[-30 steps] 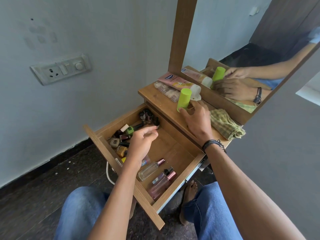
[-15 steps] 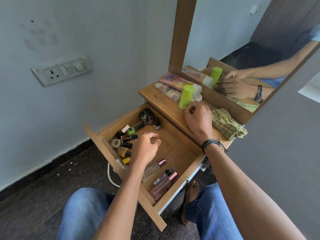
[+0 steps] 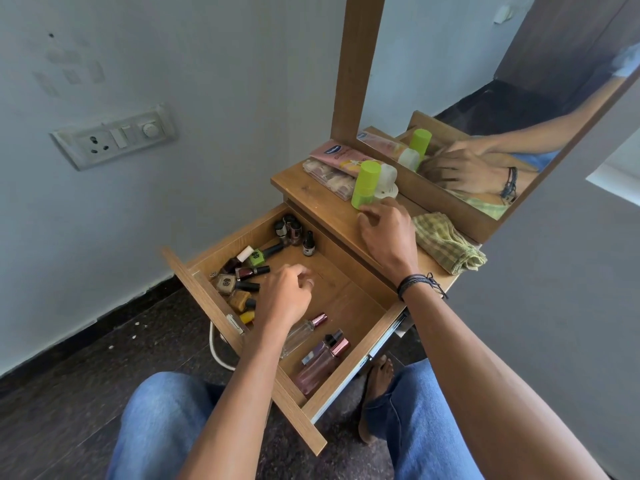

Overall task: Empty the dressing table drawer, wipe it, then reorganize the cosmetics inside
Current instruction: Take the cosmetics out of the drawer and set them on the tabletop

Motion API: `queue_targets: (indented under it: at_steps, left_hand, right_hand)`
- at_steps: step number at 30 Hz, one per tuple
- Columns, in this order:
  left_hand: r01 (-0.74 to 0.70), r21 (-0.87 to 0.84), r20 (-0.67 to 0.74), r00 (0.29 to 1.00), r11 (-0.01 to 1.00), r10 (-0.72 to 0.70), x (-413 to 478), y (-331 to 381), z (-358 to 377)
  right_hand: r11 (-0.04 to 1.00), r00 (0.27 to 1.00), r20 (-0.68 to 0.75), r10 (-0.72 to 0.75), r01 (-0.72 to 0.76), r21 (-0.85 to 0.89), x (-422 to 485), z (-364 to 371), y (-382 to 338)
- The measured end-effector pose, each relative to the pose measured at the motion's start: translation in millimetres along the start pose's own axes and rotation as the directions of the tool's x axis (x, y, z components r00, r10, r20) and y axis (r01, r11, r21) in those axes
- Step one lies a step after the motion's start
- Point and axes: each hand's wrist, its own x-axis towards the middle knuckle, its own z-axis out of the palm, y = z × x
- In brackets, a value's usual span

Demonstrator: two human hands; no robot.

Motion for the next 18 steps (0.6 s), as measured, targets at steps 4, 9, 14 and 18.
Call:
queue_targets:
  at_steps: [4,9,14,18]
  left_hand:
    - [-0.011,0.014,0.001,1.0,1.0,0.01,-2.2,-1.6,-6.9]
    - [0.002,0.093,-0.087,0.996,0.996,0.006,1.1,-15.0,-47.2]
    - [0.046,0.253,-0.212,0.977,0.966,0.009,-4.8,-46.5,-68.7]
    - [0.044,0.362,-0.235,0.971,0.931,0.046,-6.7,-53.2,-62.6]
  right_hand:
    - [1.0,1.0,-0.019,-0.003,0.003,0.011,-0.6,-0.4,-0.3]
    - [0.999,0.997,-0.064,-0.046,0.047,0.003,-2.7,-2.1,0.2]
    - [0.978,0.975,-0.091,-0.204,0.2,-0.053,-11.2,2.7,-4.8]
    - [0.938,0.936,-0.093,-0.34,0.331,-0.098,-30.9,16.9,-15.0]
